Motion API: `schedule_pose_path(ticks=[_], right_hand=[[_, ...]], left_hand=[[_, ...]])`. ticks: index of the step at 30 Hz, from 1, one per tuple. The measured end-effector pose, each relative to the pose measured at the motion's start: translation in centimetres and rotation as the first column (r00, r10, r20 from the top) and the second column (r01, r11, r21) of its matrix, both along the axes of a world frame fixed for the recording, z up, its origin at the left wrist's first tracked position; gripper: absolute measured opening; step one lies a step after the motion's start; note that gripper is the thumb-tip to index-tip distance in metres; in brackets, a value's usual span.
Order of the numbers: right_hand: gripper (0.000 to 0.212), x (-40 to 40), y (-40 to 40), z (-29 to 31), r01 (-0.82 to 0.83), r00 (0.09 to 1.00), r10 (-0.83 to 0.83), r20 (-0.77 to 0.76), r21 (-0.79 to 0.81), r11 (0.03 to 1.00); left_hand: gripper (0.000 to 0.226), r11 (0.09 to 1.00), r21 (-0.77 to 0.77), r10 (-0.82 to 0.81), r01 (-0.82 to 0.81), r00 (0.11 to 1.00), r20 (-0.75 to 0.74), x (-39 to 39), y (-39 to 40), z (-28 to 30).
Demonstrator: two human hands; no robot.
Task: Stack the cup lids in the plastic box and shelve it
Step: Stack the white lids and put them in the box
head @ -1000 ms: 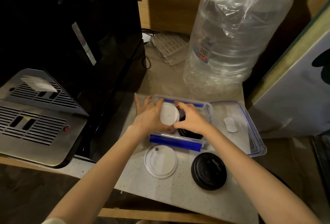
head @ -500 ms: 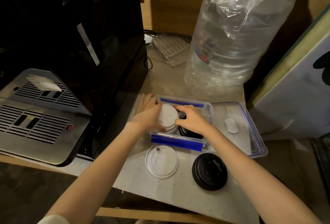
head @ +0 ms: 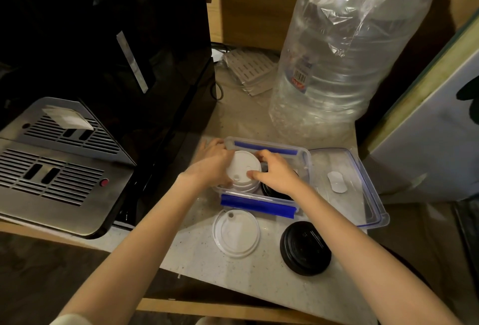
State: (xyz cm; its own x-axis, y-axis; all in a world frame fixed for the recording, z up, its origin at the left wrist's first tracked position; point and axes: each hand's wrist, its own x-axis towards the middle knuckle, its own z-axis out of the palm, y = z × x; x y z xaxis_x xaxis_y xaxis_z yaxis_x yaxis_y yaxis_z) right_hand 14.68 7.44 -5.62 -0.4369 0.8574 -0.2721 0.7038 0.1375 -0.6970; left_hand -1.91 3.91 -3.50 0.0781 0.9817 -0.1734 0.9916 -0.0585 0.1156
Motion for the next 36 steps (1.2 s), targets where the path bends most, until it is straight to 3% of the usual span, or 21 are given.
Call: schedule_pose_path(ticks=[6, 11, 15, 18, 20, 22, 25, 27, 29, 33, 36], right_hand=[[0.056, 0.1, -0.1, 0.0, -0.016, 1.000, 0.016, 0.009, 0.026, 1.000], [0.060, 0.5, -0.6, 0.5, 0.025, 0.998, -0.024, -0.050, 0.018, 1.000], [0.059, 1.2, -1.5, 1.6, 0.014, 1.000, -0.011, -0.029, 0.098, 0.995], [0.051, 2.0, -3.3, 2.9, 0.036, 0.996, -0.017, -0.091, 0.217, 0.975], [0.041, 2.5, -5.1, 3.5, 0.052, 0.981, -0.003, -0.192, 0.254, 0.966], [0.030, 2.8, -7.0, 3.6, -0.012, 0.973, 0.065, -0.224, 0.230, 0.973], [0.036, 2.7, -9.5, 3.1, -0.218, 0.976, 0.219, 0.003, 0.111, 0.970], [0.057, 2.4, -10.6, 2.3, -0.301, 0.936, 0.286, 0.204, 0.043, 0.953], [0.070, 2.0, -11.5, 1.6, -0.345, 0.900, 0.312, 0.304, 0.057, 0.937], [0.076, 1.5, -12.3, 0.6, -0.339, 0.907, 0.295, 0.300, 0.106, 0.935], [0.078, 1.6, -12.6, 0.8, -0.337, 0.920, 0.304, 0.248, 0.105, 0.936]], left_hand=[[0.074, 0.999, 0.040, 0.015, -0.015, 1.000, 0.005, -0.1, -0.2, -0.5], [0.085, 0.997, 0.025, 0.061, -0.066, 0.984, 0.167, -0.5, -1.1, -0.4], [0.067, 0.977, 0.125, 0.122, -0.172, 0.935, 0.334, -0.2, -3.4, 0.2], [0.039, 0.938, 0.255, 0.095, -0.235, 0.881, 0.463, 0.4, -6.7, 1.3], [0.030, 0.938, 0.228, 0.094, -0.260, 0.827, 0.555, 0.6, -9.1, 1.5], [0.036, 0.962, 0.151, 0.099, -0.228, 0.805, 0.585, 0.6, -11.2, 0.6], [0.070, 0.987, -0.012, 0.146, -0.162, 0.849, 0.509, 0.8, -13.0, -1.9], [0.085, 0.991, -0.016, 0.125, -0.132, 0.881, 0.456, 1.3, -13.7, -3.0], [0.088, 0.992, 0.033, 0.096, -0.126, 0.880, 0.465, 2.0, -14.4, -3.6], [0.083, 0.971, 0.127, 0.111, -0.204, 0.849, 0.517, 3.0, -15.2, -3.5], [0.085, 0.969, 0.102, 0.140, -0.224, 0.844, 0.517, 2.6, -15.7, -3.3]])
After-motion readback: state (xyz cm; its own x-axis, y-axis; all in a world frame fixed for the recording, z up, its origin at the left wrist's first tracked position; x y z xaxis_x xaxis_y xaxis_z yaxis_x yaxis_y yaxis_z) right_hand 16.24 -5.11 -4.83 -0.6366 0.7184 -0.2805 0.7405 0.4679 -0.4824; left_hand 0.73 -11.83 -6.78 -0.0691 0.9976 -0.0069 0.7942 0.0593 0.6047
